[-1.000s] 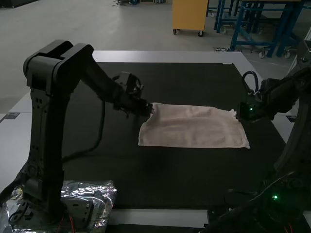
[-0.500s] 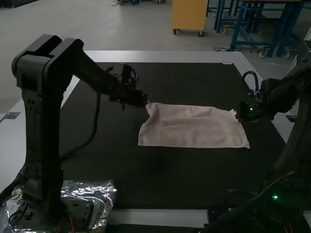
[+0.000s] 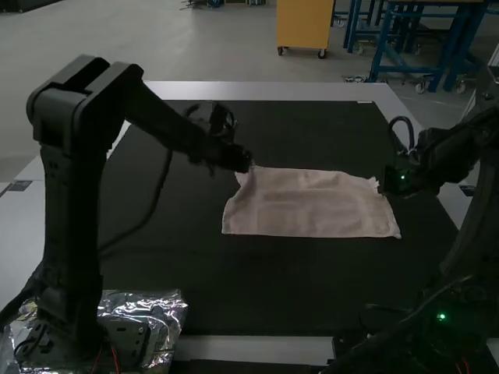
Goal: Fold the towel.
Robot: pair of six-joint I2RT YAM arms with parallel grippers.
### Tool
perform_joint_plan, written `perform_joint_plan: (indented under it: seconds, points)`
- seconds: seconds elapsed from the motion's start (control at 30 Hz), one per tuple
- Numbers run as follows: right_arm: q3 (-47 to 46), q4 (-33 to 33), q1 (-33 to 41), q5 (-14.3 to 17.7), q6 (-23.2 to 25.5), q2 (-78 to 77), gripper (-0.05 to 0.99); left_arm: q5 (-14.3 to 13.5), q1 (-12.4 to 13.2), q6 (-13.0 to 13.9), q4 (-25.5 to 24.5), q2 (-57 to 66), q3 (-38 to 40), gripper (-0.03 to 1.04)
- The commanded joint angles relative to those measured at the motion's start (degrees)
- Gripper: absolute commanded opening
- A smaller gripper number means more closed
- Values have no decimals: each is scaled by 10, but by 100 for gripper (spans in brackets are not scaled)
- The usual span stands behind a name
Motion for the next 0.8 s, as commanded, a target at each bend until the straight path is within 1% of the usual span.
perform_joint_plan:
  seconds: [0.0,0.23,0.43,0.47,0.5,0.53,0.57,0.6,0.63,0.67,0.73,0.77]
  points:
    - [-1,4,7,-11,5,-22,-2,0,4,1,4,16,14,97]
    - [-1,7,7,-11,7,-22,-2,-5,5,1,7,48,13,97]
    - [-1,7,7,-11,7,-22,-2,-5,2,3,39,97,14,96]
    - [-2,7,7,-11,7,-22,-2,-5,1,3,43,105,14,95]
    - [-2,7,7,-11,7,-22,-2,-5,1,4,45,113,14,90]
    - [-2,7,7,-11,7,-22,-2,-5,0,4,47,121,14,80]
    - [-2,7,7,-11,7,-22,-2,-4,0,4,52,128,12,62]
    - [-2,7,5,-11,7,-22,-2,-2,0,4,58,133,10,30]
    - [-3,7,5,-11,7,-22,-2,-2,-1,4,65,137,7,1]
    - [-4,7,4,-12,7,-22,-2,-1,-1,4,68,138,4,2]
    - [-4,7,2,-11,7,-21,-2,9,-2,4,81,135,-3,2]
    - [-4,7,2,-12,7,-21,-2,10,-2,4,82,132,-5,2]
